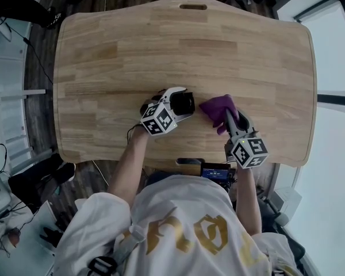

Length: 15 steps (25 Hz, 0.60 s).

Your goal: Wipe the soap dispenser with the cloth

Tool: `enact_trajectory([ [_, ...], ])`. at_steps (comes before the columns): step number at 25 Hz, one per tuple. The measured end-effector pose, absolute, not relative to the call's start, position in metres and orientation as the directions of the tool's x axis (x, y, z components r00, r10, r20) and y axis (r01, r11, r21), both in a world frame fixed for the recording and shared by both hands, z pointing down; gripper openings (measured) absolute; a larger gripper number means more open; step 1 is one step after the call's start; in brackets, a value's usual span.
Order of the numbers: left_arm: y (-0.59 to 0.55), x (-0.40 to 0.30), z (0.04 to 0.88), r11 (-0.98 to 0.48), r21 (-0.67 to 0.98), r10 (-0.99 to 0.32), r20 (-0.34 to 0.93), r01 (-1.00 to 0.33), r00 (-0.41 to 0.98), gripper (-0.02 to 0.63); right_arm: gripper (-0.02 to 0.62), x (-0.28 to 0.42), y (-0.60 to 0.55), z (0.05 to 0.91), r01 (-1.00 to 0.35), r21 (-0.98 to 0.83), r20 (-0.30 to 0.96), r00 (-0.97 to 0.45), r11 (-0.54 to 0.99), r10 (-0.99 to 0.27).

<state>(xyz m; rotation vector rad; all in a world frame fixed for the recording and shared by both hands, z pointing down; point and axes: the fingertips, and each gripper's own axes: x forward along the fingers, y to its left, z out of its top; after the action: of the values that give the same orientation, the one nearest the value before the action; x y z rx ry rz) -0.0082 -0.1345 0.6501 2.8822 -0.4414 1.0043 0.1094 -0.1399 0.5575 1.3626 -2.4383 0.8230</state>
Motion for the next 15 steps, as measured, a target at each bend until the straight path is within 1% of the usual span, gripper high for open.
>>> enact_trajectory([
  [9,-0.1341,-0.0086,0.6498,-0.959,-0.036,-0.242,0.617,-0.28,0.749,0.364,0.054,0.1125,-0.14,0.556,-0.84,-0.361,0.449,-0.537,0.405,-0.714],
  [15,-0.1332,-0.0096,0.6464,-0.963,0.024,-0.198,0.612,-0.268,0.766,0.364,0.054,0.1096,-0.1422,0.5517,-0.836,-0.365,0.441,-0.543,0.41,-0.714],
])
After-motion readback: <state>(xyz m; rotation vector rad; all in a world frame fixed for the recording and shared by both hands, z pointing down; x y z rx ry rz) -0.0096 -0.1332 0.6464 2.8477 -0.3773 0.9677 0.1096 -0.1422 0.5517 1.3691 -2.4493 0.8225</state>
